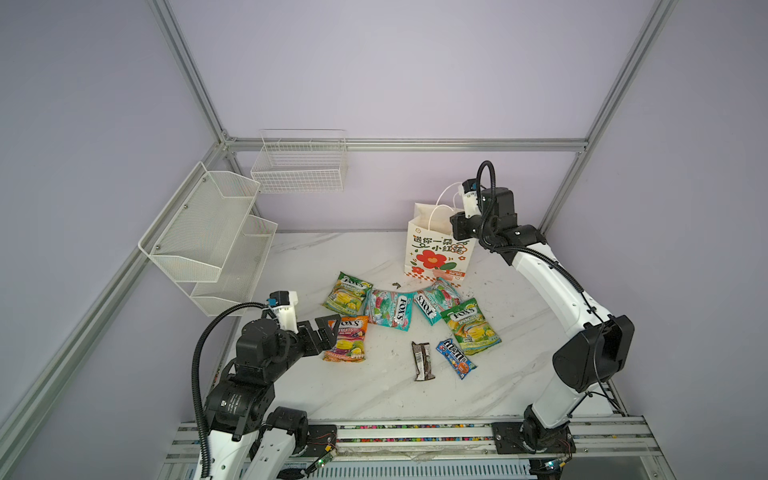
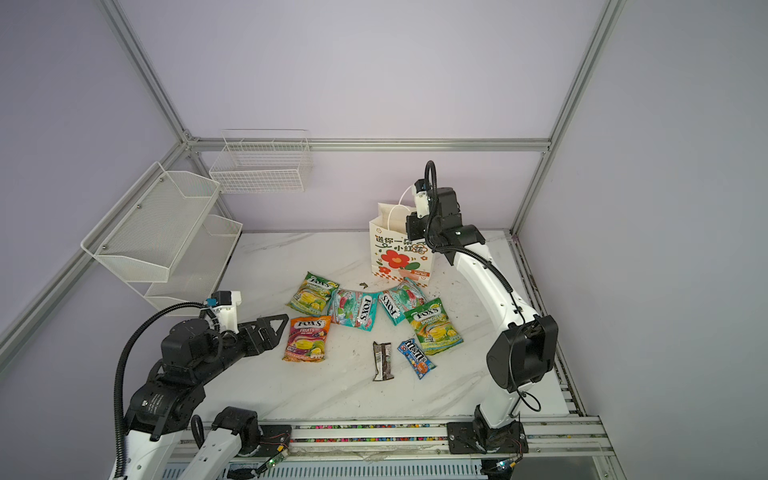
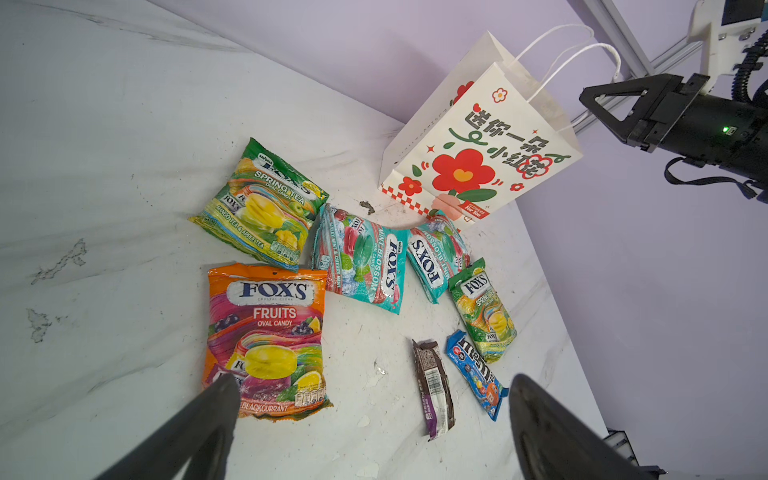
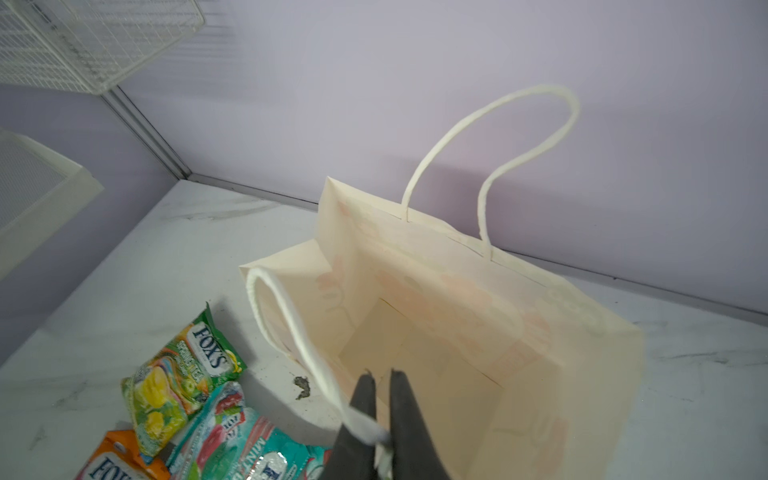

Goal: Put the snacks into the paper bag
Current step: 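Grasp the paper bag's rope handle with the right gripper while the left approaches, then pull the paper bag by its handle toward the left gripper, tipping it open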

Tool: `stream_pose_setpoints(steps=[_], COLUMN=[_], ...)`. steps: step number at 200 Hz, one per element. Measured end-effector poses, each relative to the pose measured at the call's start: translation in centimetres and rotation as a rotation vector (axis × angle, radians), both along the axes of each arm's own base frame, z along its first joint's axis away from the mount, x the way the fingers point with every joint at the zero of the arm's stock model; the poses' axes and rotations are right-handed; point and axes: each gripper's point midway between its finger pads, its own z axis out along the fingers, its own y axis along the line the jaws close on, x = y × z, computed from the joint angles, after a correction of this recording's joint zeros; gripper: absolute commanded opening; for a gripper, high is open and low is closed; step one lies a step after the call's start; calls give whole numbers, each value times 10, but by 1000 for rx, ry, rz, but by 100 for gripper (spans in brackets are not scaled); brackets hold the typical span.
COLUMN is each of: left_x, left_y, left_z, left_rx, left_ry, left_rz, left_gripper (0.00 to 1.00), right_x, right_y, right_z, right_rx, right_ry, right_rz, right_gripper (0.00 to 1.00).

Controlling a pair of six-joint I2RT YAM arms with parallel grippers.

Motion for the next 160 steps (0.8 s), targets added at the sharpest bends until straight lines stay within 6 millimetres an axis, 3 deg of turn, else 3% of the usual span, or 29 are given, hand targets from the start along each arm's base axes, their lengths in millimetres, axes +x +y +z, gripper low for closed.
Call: stream_pose_setpoints(steps=[62,90,124,160], left_x=[0,0,1,4], left_y=[0,-1,-2,-5], left_z=[1,14,30,34], left_rx=[-22,-40,-66,-94], left_ry=[8,-11,-41,-39], left_rz=[11,14,14,9], left_gripper=[97,97,97,96], right_x=[-6,-12,-28,-54], right_y=[21,34,51,67], right_z=[7,14,38,75], right_rx=[21,56,123,191], right_ry=[-22,-29,-65,-128], right_rz=[41,70,117,178], right_gripper=[0,0,0,0])
